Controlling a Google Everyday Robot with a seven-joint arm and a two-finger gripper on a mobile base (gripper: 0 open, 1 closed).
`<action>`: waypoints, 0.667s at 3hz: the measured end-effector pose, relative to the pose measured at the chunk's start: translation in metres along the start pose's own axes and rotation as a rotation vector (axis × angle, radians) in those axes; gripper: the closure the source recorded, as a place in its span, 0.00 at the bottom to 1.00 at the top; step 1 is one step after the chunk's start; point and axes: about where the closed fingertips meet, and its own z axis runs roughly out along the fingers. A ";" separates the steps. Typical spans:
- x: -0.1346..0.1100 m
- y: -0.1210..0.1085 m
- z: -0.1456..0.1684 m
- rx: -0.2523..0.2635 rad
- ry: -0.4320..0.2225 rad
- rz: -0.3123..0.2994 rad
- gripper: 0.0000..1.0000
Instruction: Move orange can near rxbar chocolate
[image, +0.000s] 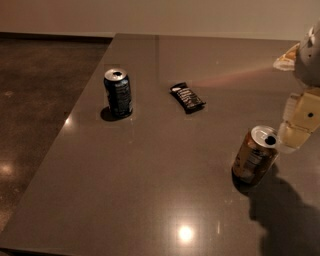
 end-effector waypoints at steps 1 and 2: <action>0.000 0.000 0.000 0.000 0.000 0.000 0.00; 0.001 0.004 0.005 -0.024 -0.034 -0.010 0.00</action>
Offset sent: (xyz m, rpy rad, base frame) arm -0.0063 -0.0001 -0.0192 0.0841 0.0548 0.0572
